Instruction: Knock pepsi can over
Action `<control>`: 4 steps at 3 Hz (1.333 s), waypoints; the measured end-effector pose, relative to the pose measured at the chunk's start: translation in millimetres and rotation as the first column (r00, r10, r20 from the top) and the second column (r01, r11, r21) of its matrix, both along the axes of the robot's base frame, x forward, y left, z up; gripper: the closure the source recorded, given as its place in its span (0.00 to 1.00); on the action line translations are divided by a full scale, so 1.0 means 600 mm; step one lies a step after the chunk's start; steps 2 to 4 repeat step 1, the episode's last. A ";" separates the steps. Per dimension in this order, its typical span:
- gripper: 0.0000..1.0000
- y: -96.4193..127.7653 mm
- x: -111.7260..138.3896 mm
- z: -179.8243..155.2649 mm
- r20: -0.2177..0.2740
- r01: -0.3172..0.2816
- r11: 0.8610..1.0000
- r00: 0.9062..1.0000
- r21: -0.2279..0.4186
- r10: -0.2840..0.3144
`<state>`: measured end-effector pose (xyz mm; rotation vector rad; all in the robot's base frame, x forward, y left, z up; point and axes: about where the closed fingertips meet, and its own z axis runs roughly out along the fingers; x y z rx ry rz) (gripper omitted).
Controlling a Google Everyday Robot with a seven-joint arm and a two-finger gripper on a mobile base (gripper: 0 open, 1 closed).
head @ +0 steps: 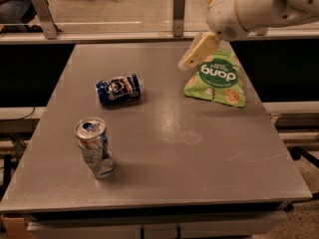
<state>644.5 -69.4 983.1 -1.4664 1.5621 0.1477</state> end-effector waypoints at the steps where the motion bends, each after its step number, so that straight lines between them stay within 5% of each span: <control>1: 0.00 -0.109 0.026 0.071 0.152 0.152 0.983 0.974 0.103 -0.166; 4: 0.00 -0.109 0.026 0.071 0.152 0.152 0.983 0.974 0.103 -0.166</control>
Offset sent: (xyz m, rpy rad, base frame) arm 0.0000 0.0000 0.0000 0.0000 0.0000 0.0000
